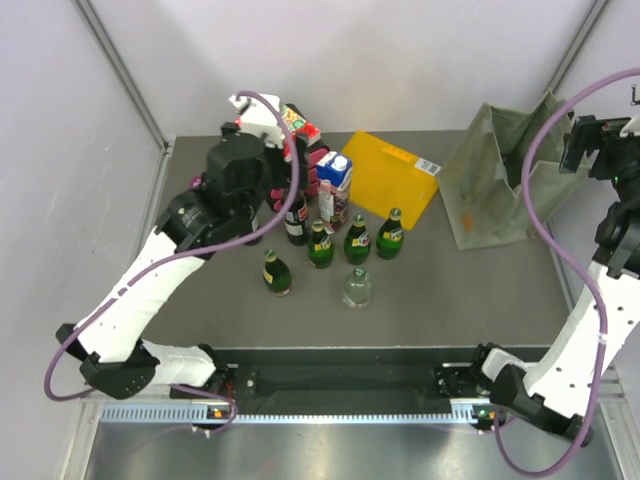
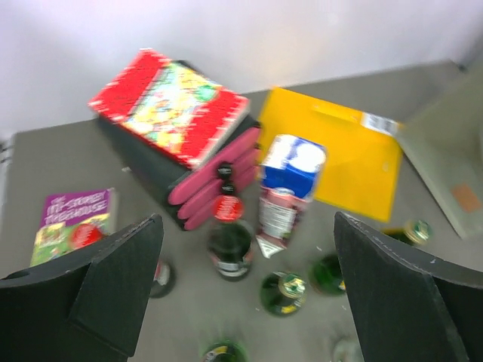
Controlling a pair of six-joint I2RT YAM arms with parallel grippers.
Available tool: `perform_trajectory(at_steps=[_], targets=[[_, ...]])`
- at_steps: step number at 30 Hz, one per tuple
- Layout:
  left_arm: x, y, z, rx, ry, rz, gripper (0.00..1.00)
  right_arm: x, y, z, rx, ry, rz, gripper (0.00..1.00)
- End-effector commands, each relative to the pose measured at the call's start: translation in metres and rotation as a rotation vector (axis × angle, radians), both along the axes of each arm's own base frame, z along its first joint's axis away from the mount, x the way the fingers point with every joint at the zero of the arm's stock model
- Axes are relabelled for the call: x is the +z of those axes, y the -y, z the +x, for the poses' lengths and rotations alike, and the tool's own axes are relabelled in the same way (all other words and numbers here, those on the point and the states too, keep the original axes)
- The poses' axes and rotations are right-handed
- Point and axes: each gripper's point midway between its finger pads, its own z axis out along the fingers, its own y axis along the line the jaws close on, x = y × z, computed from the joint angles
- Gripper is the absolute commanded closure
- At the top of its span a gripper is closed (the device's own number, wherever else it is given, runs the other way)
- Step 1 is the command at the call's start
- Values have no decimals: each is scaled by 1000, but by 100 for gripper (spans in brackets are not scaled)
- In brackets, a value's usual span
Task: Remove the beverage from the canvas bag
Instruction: Reset both arms
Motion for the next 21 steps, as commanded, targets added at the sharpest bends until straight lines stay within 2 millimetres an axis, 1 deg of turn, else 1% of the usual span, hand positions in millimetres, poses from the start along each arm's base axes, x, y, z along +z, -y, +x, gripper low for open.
perform_trajectory(at_steps=[1, 3, 4, 5, 7, 9, 11, 12, 13, 21], targets=[[15, -46, 1, 106, 10, -92, 1, -11, 19, -5, -157, -2, 139, 1], [14, -56, 4, 129, 10, -95, 1, -12, 21, -13, -197, -1, 151, 0], [15, -59, 3, 129, 13, -98, 1, -13, 25, -16, -228, 0, 158, 0], [13, -60, 2, 129, 10, -95, 1, -16, 26, -17, -235, -2, 159, 0], [9, -64, 1, 134, 6, -89, 1, -15, 26, -24, -250, 9, 145, 0], [3, -66, 0, 136, -6, -80, 1, -17, 28, -26, -265, 11, 143, 0], [3, -68, -3, 136, -3, -85, 1, -14, 30, -29, -285, 21, 138, 0], [-1, -68, -4, 137, -10, -82, 1, -15, 30, -30, -289, 21, 137, 1], [1, -69, -6, 134, -2, -90, 1, -14, 31, -31, -295, 23, 131, 0], [0, -72, -12, 126, 3, -88, 1, -15, 32, -36, -311, 38, 125, 0]])
